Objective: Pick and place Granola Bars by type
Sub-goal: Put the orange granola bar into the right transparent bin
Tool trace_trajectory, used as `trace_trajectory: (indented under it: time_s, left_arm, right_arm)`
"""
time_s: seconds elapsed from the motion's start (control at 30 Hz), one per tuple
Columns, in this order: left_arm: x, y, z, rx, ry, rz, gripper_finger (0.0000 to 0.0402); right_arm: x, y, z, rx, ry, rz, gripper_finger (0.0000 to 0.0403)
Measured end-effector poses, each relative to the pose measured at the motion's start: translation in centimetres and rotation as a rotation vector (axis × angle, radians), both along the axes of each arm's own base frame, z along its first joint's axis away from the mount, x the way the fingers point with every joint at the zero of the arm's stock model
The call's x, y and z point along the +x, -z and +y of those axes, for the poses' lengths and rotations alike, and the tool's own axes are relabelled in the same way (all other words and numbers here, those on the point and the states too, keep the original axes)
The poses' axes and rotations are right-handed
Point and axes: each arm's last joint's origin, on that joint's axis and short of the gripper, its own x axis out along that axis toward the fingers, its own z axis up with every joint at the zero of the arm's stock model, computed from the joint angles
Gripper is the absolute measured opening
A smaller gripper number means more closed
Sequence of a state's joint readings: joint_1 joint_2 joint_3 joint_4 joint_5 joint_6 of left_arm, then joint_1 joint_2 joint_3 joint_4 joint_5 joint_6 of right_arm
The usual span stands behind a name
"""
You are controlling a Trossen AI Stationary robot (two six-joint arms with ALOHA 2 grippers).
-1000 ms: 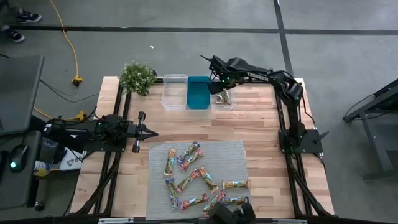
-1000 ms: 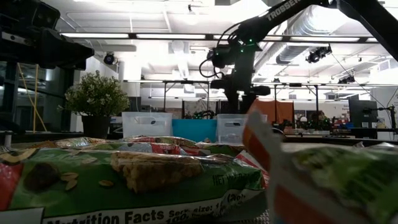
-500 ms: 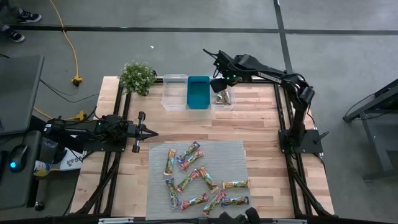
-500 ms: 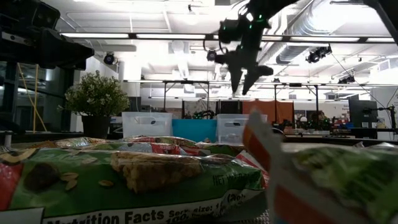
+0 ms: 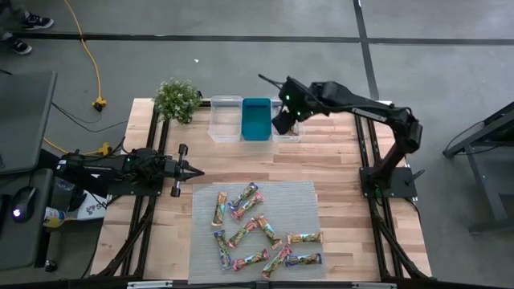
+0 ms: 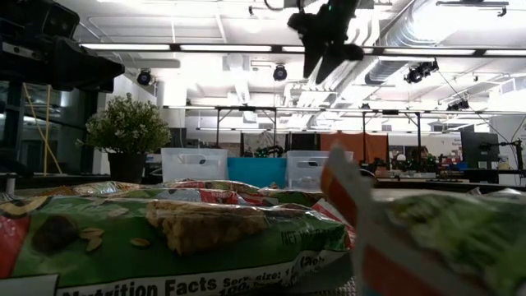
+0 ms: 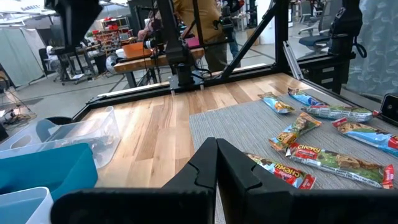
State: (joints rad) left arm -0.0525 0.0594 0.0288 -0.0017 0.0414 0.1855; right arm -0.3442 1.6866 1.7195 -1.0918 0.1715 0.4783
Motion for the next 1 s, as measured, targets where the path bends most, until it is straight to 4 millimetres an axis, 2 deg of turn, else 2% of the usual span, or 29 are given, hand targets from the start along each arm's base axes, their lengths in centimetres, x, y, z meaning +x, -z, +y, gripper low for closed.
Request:
trace_trajectory:
  time_s: [0.33, 0.67, 0.83, 1.0]
  left_arm:
    - [0.0, 0.0, 0.0, 0.000, 0.000, 0.000, 0.0001]
    - [0.0, 0.0, 0.0, 0.000, 0.000, 0.000, 0.0001]
    - [0.0, 0.0, 0.0, 0.000, 0.000, 0.000, 0.0001]
    - [0.0, 0.0, 0.0, 0.000, 0.000, 0.000, 0.0001]
  right_arm:
    - [1.3, -0.3, 8.2, -0.067, -0.112, 0.013, 0.0163]
    - [1.7, 0.0, 14.6, -0.034, -0.050, -0.066, 0.0166]
    - [2.8, 1.4, 17.4, 0.016, -0.024, -0.089, 0.0166]
    - [5.1, 4.1, 20.5, 0.078, -0.025, -0.122, 0.0167]
